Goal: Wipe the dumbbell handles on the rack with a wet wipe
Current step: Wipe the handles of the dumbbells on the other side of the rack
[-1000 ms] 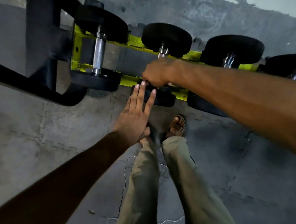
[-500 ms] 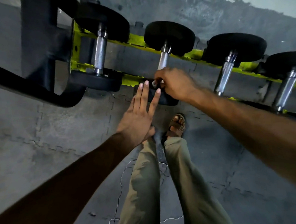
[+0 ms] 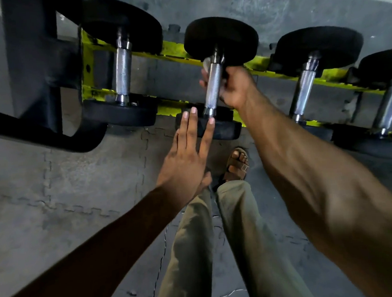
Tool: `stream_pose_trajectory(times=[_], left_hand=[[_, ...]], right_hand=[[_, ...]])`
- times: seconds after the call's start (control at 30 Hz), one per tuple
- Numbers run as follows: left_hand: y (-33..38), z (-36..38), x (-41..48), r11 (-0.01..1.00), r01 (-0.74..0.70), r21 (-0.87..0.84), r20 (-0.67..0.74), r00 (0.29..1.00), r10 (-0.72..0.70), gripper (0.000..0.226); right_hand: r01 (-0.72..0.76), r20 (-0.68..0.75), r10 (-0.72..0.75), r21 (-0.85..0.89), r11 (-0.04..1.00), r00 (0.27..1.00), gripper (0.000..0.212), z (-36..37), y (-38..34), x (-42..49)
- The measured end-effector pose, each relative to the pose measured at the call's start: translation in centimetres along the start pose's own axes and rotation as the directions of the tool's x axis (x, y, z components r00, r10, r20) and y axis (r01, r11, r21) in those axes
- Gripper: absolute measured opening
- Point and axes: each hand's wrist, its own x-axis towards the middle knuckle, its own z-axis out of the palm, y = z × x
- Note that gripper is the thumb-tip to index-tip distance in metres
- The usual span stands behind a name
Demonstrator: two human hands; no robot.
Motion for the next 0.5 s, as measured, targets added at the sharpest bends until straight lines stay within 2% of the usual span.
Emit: stream_pose_trajectory(times=[0.07,0.1,0.17,0.23,0.33,0.4,0.43,0.5], left_hand=[[-0.1,0.3,0.2,1.0,-0.001,0.008,-0.016,1.0,0.001,0.12],[-0.2,0.3,0.3,1.0,-0.004,0.011,-0.02,1.0,0.004,0.121],[-0.2,0.2,0.2,1.0,-0.014,0.01,-0.006,1.0,0.014,0.122],[-0.3,0.1,0.1,1.0,-0.021,0.014,-0.003,1.0,0.021,0.123],[-0.5,-0.1,0.1,0.999,-0.031,0.008,0.0,1.0,0.031,0.124],[-0.5,0.0,0.2,1.0,-0.024,0.002,-0.002,1.0,0.024,0.126],[-0.5,0.0,0.2,1.0,-0.019,-0.004,-0.002,1.0,0.019,0.126],[-0.5,0.2,0.2,1.0,-0.017,-0.007,-0.007,1.0,0.017,0.125]], right_hand=[[0.004,-0.043,0.003,0.148,0.989,0.999,0.033,0.9,-0.3,1.5],[0.031,-0.083,-0.02,0.139,0.99,0.996,0.032,1.0,0.0,1.6],[0.113,-0.152,-0.101,0.075,0.991,0.983,0.024,0.4,1.1,0.8],[0.216,-0.246,-0.215,-0.021,0.976,0.945,0.006,-0.4,1.7,-0.1],[0.369,-0.327,-0.41,-0.181,0.912,0.852,0.02,-0.5,0.8,-0.2],[0.45,-0.309,-0.585,-0.409,0.794,0.75,0.023,-0.3,0.8,0.0],[0.487,-0.241,-0.684,-0.546,0.682,0.689,0.02,-0.5,1.2,-0.3],[0.543,0.006,-0.824,-0.755,0.367,0.566,0.01,-1.0,2.5,-1.7]])
